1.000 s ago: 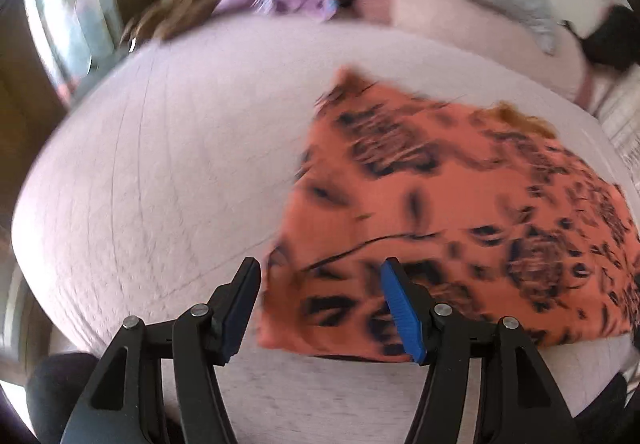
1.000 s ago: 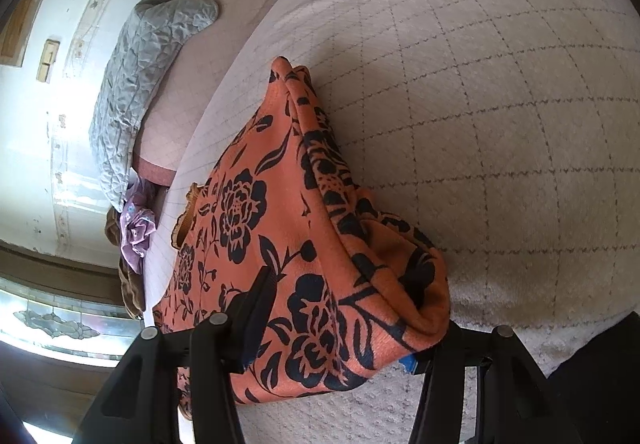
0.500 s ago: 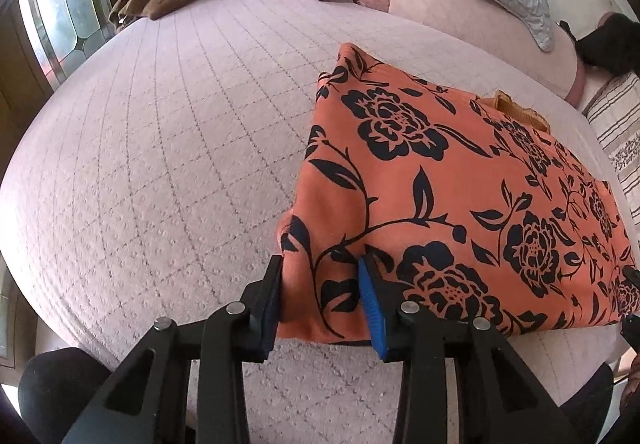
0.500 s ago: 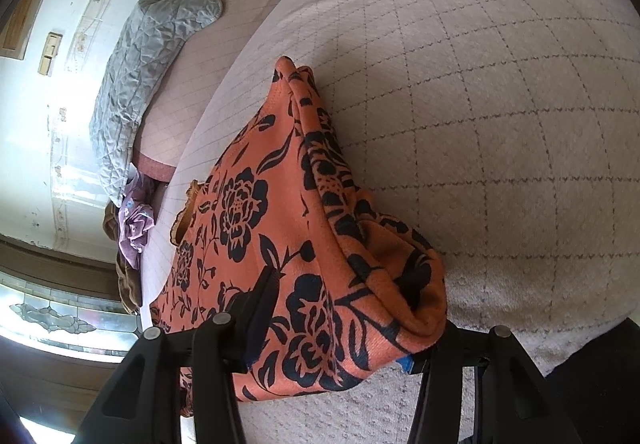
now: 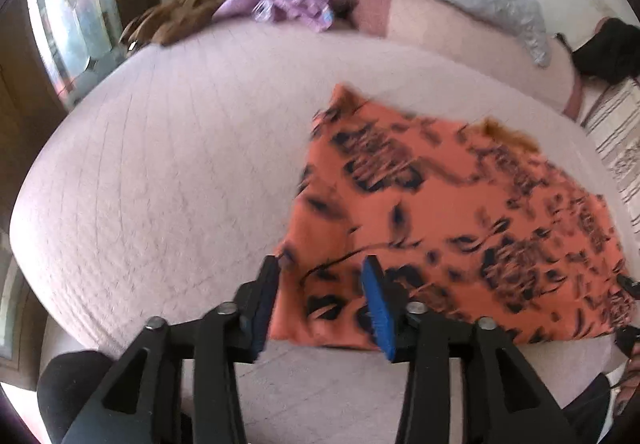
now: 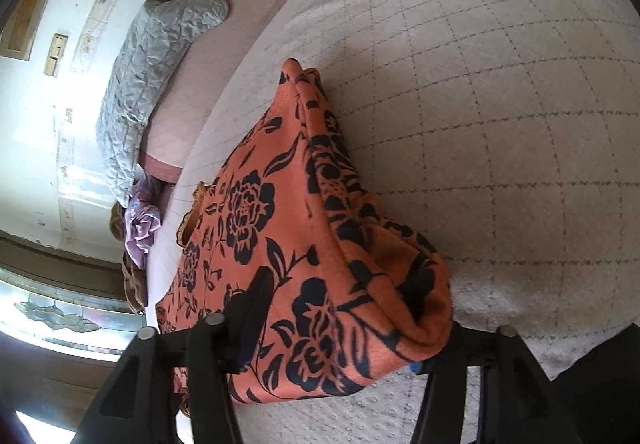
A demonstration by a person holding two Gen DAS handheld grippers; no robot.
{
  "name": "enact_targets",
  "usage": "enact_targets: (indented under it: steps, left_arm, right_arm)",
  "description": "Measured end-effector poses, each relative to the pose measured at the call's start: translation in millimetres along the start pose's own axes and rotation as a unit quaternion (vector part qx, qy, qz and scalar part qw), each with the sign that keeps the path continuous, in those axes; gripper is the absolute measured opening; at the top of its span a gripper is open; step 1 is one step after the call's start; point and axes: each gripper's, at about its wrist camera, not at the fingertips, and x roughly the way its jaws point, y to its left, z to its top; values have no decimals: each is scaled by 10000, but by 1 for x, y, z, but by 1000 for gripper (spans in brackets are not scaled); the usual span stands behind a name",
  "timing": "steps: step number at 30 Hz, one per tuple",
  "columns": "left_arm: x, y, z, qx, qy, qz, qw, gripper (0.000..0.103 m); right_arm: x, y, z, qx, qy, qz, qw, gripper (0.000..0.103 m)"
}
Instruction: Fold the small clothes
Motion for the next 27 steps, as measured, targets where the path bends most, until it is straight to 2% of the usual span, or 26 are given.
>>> enact_targets:
  steps: [4, 5, 6, 7, 10, 12, 13, 14, 15, 18, 20, 21, 23, 27]
  left_arm:
    - [-1, -34, 10, 314, -115, -270, 9991, 54]
    - [1, -40, 11, 362, -109, -299, 9988, 54]
    - [7, -48, 11, 416, -74, -351, 9985, 54]
    - [17, -56, 10, 475, 43, -363, 9982, 54]
    - [43, -72, 2, 672, 437, -194, 9966, 53]
    - [42, -78, -1, 771, 373, -56, 9963, 53]
    - [39, -81, -1, 795, 348, -98, 9962, 53]
    - [38, -83, -1, 797, 354, -167, 9960, 53]
    - [36, -84, -1, 801, 341, -184, 9960, 53]
    - [33, -86, 0, 808, 292, -170, 9962, 53]
    - [33, -84, 0, 785, 297, -167, 9963, 53]
    - [32, -84, -1, 780, 300, -155, 9964, 53]
    - [39, -84, 5, 748, 311, -184, 9965, 53]
    - [38, -79, 6, 700, 283, -237, 9969, 53]
  right_arm:
    - [2, 7, -1, -133, -85, -41, 9999, 61]
    - [2, 9, -1, -194, -115, -86, 9997, 56]
    - [3, 11, -1, -240, -128, -135, 9995, 42]
    - [6, 12, -1, -308, -107, -234, 9992, 34]
    - [7, 12, 0, -291, -90, -277, 9992, 33]
    - [3, 17, -1, -392, -136, -269, 9988, 37]
    - [0, 19, -1, -435, -166, -262, 9986, 42]
    - [-1, 18, 0, -453, -184, -237, 9985, 61]
    - [-1, 18, 0, -457, -222, -207, 9985, 68]
    - [4, 12, 1, -363, -203, -248, 9988, 69]
    - [3, 16, 1, -459, -268, -283, 9982, 63]
    - [3, 19, 0, -529, -271, -324, 9977, 50]
    - [4, 21, 1, -600, -239, -437, 9970, 40]
    - [1, 22, 1, -630, -267, -513, 9963, 39]
